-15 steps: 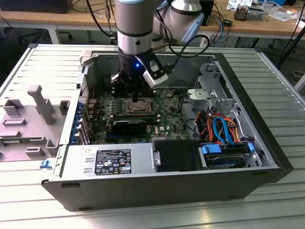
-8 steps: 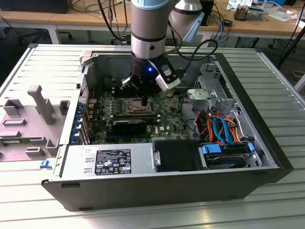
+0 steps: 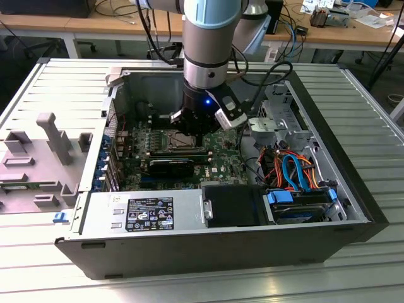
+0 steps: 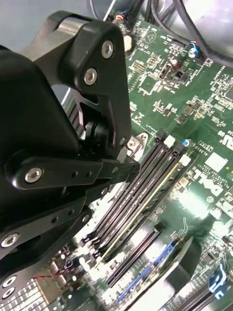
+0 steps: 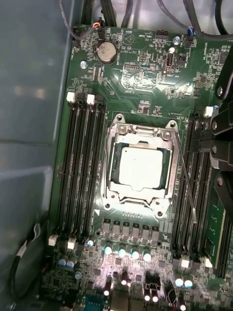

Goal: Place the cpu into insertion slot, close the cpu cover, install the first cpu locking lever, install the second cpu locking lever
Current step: 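Install the second cpu locking lever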

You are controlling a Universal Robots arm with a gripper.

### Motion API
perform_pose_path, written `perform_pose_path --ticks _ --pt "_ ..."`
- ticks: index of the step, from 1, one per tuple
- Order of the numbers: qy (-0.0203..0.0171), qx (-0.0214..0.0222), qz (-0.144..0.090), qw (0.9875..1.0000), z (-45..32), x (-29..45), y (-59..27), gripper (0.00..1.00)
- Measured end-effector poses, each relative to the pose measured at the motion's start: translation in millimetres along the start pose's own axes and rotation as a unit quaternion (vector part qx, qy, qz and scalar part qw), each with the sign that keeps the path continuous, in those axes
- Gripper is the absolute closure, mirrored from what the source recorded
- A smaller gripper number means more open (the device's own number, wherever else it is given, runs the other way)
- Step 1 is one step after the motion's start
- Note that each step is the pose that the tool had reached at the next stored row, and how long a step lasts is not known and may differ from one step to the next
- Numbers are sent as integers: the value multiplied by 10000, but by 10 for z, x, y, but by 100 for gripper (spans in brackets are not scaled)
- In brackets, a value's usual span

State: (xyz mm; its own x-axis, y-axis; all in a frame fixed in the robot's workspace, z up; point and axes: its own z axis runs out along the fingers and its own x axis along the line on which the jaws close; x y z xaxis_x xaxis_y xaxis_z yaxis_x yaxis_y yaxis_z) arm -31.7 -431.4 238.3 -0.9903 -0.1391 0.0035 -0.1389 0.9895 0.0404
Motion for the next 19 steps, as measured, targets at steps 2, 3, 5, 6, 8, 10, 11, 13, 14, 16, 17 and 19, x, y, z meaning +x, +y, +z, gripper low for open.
perform_pose_path --ticks 2,3,5,6,8,10,11,13,14,16,17,19 --pt "4 0 1 10000 54 -10 -2 89" --pt "5 0 1 10000 81 -12 -1 89" --pt "6 -1 0 10000 119 -13 -2 89" --pt "6 -1 0 10000 138 -13 -2 89" --pt "7 -3 0 10000 174 -16 18 89" --pt "6 -6 0 10000 196 -19 36 89" --pt "6 -6 -1 10000 204 -20 38 89" --pt "6 -6 0 10000 217 -13 38 89" --pt "6 -5 0 10000 228 -6 39 89" --pt "7 -5 0 10000 244 30 50 89" --pt "7 -5 0 10000 248 47 56 89" --pt "4 -5 0 10000 253 92 67 89"
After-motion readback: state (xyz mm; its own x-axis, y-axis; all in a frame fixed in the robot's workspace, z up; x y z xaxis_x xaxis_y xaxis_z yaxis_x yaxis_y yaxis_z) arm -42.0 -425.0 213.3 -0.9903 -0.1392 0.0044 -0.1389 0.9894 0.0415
